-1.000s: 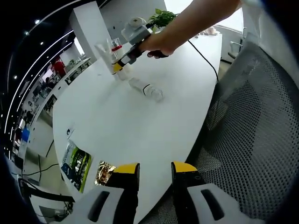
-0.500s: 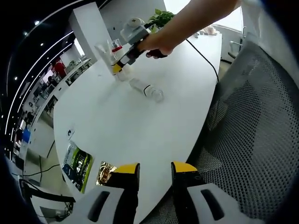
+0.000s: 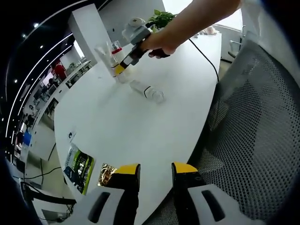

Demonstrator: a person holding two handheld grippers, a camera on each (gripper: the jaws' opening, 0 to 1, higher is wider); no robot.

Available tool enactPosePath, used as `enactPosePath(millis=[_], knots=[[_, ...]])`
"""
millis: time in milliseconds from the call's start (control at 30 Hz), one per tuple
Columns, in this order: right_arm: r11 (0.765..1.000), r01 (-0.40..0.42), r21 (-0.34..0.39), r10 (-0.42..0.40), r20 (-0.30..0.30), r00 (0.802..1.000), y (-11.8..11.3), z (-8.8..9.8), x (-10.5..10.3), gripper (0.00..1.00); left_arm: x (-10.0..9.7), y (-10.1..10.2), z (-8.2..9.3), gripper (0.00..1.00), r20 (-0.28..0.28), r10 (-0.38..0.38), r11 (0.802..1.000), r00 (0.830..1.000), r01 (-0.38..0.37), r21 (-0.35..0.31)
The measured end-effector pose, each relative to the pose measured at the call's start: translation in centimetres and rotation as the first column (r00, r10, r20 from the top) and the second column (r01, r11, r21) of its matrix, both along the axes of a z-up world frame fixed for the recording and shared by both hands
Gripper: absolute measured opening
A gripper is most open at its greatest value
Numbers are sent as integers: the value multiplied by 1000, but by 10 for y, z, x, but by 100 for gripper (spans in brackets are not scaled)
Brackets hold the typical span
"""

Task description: Arrange the skincare products in the storage area until every visible bottle or jar stands upright without overlapping.

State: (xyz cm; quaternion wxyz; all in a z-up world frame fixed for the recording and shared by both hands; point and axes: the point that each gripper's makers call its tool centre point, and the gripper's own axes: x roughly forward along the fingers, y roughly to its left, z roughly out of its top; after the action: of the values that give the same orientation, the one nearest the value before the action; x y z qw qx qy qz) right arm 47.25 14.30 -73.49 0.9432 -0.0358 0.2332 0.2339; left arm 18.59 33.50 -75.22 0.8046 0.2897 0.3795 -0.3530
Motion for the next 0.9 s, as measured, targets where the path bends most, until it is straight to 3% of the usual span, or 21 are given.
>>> enactPosePath(millis=[200,900], knots=[[1000,-15,-13,15,0,1000,-1,-1,-7,19,0,0,0,28,2,-2,1000,1000,2,1],[998,-27,-51,27,0,1000,-4,-3,1,11,-2,1,-2,27,-9,-2,1000,1000,2,9]])
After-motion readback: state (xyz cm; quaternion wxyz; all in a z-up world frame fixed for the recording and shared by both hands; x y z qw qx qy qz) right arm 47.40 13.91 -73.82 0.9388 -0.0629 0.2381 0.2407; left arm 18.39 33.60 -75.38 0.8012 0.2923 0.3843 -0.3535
